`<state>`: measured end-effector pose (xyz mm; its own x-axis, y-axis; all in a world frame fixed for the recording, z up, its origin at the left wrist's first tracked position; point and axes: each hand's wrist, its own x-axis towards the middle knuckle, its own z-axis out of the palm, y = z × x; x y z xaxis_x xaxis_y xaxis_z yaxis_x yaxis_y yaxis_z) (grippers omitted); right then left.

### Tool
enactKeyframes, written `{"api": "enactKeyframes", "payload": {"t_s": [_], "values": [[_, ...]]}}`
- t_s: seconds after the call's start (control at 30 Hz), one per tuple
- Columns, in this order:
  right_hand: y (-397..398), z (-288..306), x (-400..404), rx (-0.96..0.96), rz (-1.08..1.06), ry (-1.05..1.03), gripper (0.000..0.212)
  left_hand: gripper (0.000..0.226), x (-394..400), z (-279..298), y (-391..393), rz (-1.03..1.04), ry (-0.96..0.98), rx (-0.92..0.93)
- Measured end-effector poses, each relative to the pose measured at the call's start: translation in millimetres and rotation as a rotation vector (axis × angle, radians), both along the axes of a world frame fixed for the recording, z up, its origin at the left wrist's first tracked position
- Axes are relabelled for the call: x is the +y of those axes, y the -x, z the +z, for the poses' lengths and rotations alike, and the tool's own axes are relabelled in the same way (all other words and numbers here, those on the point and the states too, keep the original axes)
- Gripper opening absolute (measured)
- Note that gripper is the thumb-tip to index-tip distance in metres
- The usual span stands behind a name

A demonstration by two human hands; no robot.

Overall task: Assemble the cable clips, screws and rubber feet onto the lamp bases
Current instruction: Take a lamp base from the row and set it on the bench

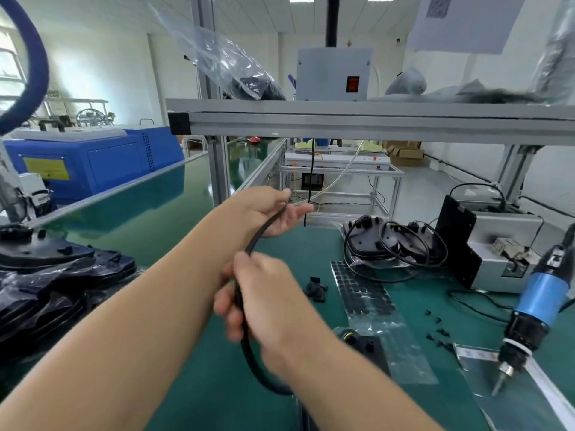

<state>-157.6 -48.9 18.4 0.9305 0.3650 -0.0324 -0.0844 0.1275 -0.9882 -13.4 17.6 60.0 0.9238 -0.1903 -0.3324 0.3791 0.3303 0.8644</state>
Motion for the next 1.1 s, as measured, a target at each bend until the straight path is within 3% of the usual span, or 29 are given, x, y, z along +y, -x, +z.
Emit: {"api": "enactKeyframes", "payload": {"t_s": [0.1,0.27,0.33,0.43,0.5,0.6,0.67,1.1], "values": [[23,-19,-1,-0.052,0.010,0.124,0.024,0.031,11,-13,-27,0.145,0.092,0.067],[54,-47,-11,-0.228,-0.127,0.299,0.026,0.029,36,-37,-47,0.251,0.077,0.117],[56,-46,-17,-0.179,-0.130,0.303,0.024,0.029,42,-44,-48,0.256,0.069,0.119],[46,-33,-18,0.173,0.083,0.016,0.021,0.029,38,-51,-41,0.234,0.065,0.083],[34,-25,-18,0.333,0.162,-0.231,0.034,0.028,32,-55,-37,0.216,0.095,0.049],[20,-14,-13,0.495,0.188,-0.491,0.046,0.029,31,-62,-37,0.243,0.098,0.038],[18,-11,-10,0.490,0.180,-0.564,0.044,0.030,35,-67,-41,0.277,0.079,0.058],[19,-26,-27,0.119,0.150,-0.004,0.036,0.037,73,-89,-73,0.576,-0.177,0.113]]}}
